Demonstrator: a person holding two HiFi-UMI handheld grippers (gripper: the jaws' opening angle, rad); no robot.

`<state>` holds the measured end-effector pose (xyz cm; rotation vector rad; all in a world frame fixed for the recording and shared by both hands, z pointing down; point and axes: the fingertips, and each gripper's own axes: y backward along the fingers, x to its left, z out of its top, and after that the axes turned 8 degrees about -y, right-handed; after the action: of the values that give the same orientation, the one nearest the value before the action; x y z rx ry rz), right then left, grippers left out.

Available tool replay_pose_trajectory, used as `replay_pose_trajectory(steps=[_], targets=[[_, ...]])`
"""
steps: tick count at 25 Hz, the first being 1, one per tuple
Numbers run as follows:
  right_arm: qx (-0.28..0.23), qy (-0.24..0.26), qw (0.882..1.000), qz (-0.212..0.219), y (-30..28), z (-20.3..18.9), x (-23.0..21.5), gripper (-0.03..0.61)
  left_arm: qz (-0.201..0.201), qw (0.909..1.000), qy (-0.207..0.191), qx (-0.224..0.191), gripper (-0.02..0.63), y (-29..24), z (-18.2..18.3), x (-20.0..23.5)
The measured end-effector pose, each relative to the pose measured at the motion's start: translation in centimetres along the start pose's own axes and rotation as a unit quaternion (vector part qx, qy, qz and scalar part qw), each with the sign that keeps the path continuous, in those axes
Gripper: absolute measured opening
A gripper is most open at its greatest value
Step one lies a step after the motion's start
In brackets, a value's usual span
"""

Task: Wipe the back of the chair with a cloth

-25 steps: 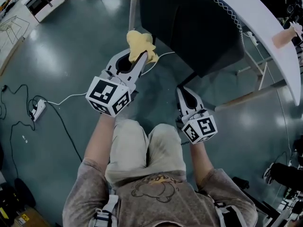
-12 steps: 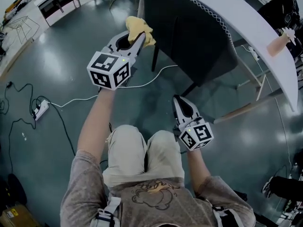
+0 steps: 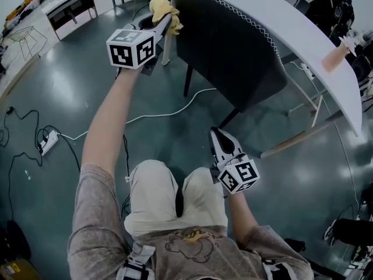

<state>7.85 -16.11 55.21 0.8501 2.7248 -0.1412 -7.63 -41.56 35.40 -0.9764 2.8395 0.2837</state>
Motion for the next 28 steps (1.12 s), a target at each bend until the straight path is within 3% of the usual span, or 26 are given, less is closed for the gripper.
replay_pose_trajectory(steps=[7,12,28], targets=[[0.009,-0.003,1.0,0.002,-0.1,-0.7,0.2,0.025,-0.024,0.9994,-0.026,0.001,0.064,-2.6,1.3,0.1],[0.008,0.0,1.0,-0.005,0.2,-0.6,-0.4,0.025,-0.032,0.9992,-0.022,-0.005,0.064,-2.4,1.2,-0.5],[0.012,0.007,1.0,-0.021,0.9,-0.8,-1.3,0.025,-0.113,0.9929,-0.008,-0.036,0.063,-1.7,2.2,-10.4]])
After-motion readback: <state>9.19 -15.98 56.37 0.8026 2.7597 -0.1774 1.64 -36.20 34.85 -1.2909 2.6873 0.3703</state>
